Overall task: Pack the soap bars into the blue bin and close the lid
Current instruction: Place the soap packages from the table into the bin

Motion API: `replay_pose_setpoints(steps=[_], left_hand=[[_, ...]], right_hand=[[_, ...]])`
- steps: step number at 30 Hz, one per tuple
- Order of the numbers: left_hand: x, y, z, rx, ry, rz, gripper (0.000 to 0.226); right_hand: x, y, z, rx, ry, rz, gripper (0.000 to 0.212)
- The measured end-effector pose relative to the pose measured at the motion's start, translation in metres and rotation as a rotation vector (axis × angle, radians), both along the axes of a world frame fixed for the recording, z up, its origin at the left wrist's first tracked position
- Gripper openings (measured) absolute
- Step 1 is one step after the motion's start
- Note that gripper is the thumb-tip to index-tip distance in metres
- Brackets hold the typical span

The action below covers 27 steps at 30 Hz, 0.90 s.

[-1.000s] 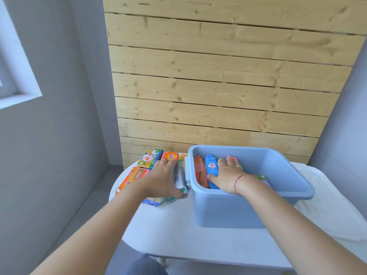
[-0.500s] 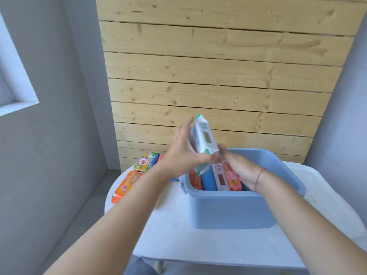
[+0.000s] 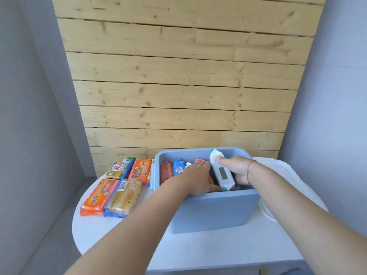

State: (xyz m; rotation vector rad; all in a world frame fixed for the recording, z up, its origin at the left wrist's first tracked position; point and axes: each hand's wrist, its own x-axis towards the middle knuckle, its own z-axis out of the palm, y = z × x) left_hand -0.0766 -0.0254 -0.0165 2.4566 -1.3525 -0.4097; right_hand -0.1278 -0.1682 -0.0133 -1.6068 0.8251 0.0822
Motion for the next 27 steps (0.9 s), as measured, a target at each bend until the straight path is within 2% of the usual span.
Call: replay_pose_setpoints(steps=[4,6,9,11,13,15,17,19,22,27], left_hand=[[0.004,0.012,0.006,0.002,0.125,0.054,0.046],[0.01,0.027,0.013,-0.079,0.105,0.114,0.044],[0.028,0.059,0.016,-0.378,-0.026,0.296,0.039],[0.041,0.082,0.007,-0.617,-0.083,0.506,0.033],[0.053,0.102,-0.011,-0.676,-0.102,0.735,0.034],[0.061,0.119,-0.036,-0.445,-0.078,0.866,0.034],[0.063,0.133,-0.063,-0.13,-0.017,0.889,0.042],[0.062,0.136,-0.086,0.065,-0.075,0.866,0.051],[0.063,0.132,-0.104,0.095,-0.211,0.883,0.047],[0.064,0.126,-0.117,0.163,-0.259,0.975,0.045]], right_hand=[[0.008,0.015,-0.009,-0.172,0.143,0.078,0.017],[0.009,0.015,-0.006,-0.312,0.208,0.14,0.023],[0.012,0.014,-0.002,-0.529,0.301,0.247,0.036],[0.013,0.019,0.001,-0.648,0.345,0.31,0.034],[0.013,0.022,0.003,-0.737,0.356,0.33,0.027],[0.011,0.023,0.005,-0.812,0.369,0.331,0.025],[0.01,0.027,0.007,-0.879,0.395,0.332,0.025],[0.007,0.031,0.011,-0.938,0.431,0.345,0.028],[0.005,0.041,0.013,-0.975,0.454,0.372,0.028],[0.002,0.049,0.013,-0.952,0.449,0.359,0.017]])
